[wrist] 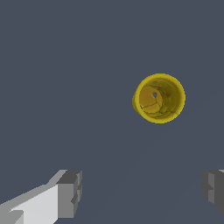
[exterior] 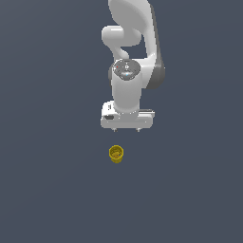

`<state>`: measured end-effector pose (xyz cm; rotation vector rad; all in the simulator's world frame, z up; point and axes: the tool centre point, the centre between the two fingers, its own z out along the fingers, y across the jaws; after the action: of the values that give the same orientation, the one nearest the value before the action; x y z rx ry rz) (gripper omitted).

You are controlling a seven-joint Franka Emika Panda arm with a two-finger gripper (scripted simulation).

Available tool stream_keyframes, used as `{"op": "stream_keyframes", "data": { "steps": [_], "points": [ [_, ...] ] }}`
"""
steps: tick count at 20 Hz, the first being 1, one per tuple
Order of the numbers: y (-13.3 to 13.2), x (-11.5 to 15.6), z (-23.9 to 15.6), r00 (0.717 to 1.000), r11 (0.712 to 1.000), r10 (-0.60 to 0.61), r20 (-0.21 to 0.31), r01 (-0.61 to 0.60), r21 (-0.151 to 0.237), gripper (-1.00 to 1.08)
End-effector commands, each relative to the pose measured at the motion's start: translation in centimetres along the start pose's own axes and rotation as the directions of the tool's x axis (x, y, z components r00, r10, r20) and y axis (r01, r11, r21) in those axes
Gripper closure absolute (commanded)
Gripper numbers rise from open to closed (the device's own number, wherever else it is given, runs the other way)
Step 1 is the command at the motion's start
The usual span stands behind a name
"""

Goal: Pick up the object and move it to a goal position.

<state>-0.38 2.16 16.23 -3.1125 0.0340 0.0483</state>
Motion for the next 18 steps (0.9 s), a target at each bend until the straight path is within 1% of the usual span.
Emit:
{"op": "stream_keyframes", "data": {
  "steps": [1,4,9,18],
  "points": [
    [0.0,0.0,0.0,1.0,1.0,0.0,0.0,0.0,0.0,-0.92],
    [0.0,0.3,-0.4,1.0,1.0,-0.004,-0.008,0.003,-0.005,-0.92],
    [-0.1,1.2,-1.8,0.999,1.0,-0.017,-0.04,0.016,-0.026,-0.92],
    [0.3,1.7,-1.2,0.999,0.999,-0.028,-0.039,0.027,-0.027,-0.92]
  ]
}}
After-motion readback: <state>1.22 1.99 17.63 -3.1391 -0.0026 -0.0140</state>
